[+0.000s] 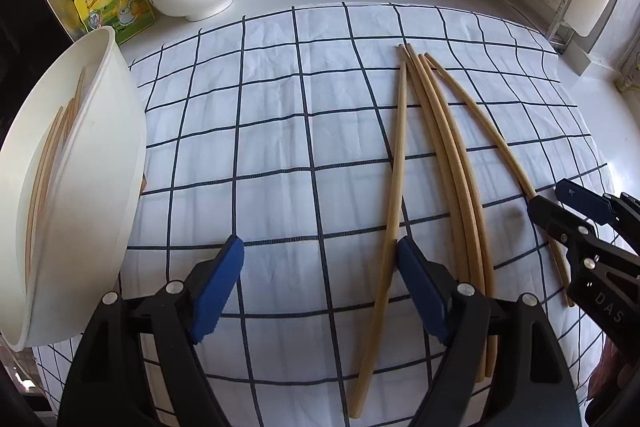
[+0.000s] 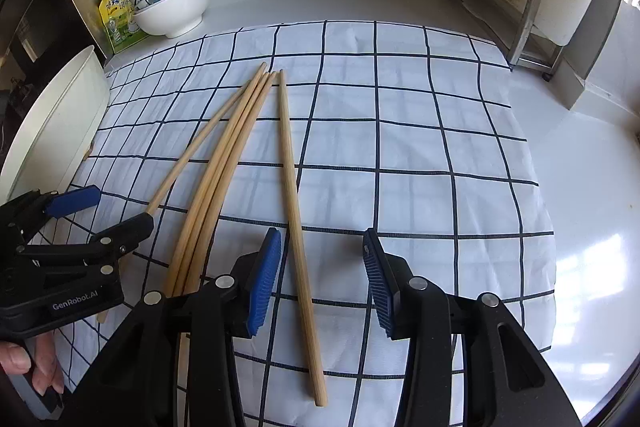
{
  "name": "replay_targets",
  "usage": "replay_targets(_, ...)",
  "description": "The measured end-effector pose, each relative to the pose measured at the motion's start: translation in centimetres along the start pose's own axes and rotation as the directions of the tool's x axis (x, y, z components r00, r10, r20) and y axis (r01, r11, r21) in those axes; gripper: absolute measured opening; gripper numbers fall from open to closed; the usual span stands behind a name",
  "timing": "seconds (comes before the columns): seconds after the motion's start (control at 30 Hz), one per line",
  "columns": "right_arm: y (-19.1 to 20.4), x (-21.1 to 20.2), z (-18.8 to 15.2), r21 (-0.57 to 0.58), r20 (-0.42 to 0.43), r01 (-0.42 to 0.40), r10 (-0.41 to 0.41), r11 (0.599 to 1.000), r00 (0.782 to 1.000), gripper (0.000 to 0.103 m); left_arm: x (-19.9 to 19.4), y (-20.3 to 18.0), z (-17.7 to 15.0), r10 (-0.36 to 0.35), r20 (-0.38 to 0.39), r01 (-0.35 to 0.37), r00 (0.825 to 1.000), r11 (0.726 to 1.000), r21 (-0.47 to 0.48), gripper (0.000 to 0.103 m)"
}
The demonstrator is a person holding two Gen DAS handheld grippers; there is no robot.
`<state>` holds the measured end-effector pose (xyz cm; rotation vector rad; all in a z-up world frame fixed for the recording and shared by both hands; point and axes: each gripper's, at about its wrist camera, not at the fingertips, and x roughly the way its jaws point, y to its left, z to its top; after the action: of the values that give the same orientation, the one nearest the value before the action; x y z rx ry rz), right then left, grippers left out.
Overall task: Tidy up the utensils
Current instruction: 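Lower both tools onto the chopstick bundle and separate one chopstick each, then close the left tool on a chopstick while the right tool closes on another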
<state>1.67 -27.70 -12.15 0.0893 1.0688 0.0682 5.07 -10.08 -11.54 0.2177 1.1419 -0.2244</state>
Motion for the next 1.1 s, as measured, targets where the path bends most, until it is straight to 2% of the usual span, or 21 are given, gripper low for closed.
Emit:
replay_targets(0.17,0.6,0.5,0.4,-0.039,0.021,0.029,-0.028,0.999,0.999,0.041,0.5,-0.9,1.2,0.005,0.015,-0.005,1.000,1.000,0.006,0.077)
replay_targets(0.23,1.0,0.7,0.5,-0.065,0.032,0.051,-0.049,0.997,0.998,0.040,0.6,-1.3,1.3,-0.002,0.025,0.001,1.000,1.000,0.014,0.073)
replay_targets(0.3,1.4,0.6,0.4,-0.082,0.041,0.042,-0.039,0.996,0.998,0.033,0.3,-1.8,1.2,-0.022,0.031,0.022,0.999,0.999,0.023,0.058)
replay_targets(0.33,1.6,0.6,0.4,-0.089,0.043,0.041,-0.037,0.995,0.998,0.028,0.2,-2.0,1.2,-0.025,0.033,0.024,0.999,0.999,0.033,0.054)
replay_targets(0.4,2.0,0.6,0.4,-0.099,0.043,0.033,-0.029,0.994,0.999,0.018,0.0,-2.4,1.1,-0.058,0.032,0.057,0.998,0.998,0.042,0.028)
replay_targets(0.43,2.0,0.6,0.5,-0.099,0.039,0.032,-0.028,0.995,0.999,0.008,-0.1,-2.5,1.1,-0.070,0.028,0.068,0.997,0.997,0.043,0.022)
replay_targets(0.47,1.9,0.6,0.6,-0.092,0.035,0.026,-0.023,0.995,0.999,0.006,-0.1,-2.8,1.2,-0.072,0.024,0.071,0.997,0.996,0.051,0.010)
replay_targets(0.5,1.7,0.6,0.6,-0.078,0.031,0.011,-0.009,0.997,0.999,0.006,0.0,-2.7,1.4,-0.077,0.019,0.076,0.997,0.995,0.060,0.007)
replay_targets(0.63,0.5,0.1,0.7,0.005,0.025,-0.055,0.054,0.998,0.998,0.006,-0.2,-2.4,1.4,-0.117,-0.005,0.117,0.993,0.992,0.036,0.007)
replay_targets(0.77,0.2,-1.0,0.6,0.049,0.032,-0.086,0.085,0.995,0.996,0.006,-1.2,-1.4,1.5,-0.138,0.009,0.138,0.990,0.990,0.022,0.007)
replay_targets(0.9,0.9,-2.7,1.1,0.049,0.044,-0.102,0.100,0.994,0.994,0.006,-2.9,-0.2,1.7,-0.169,0.026,0.169,0.985,0.986,-0.002,0.007)
replay_targets(1.1,4.3,-5.6,3.2,0.011,0.083,-0.144,0.142,0.990,0.986,0.006,-6.4,3.4,2.1,-0.179,0.073,0.182,0.981,0.983,-0.038,0.007)
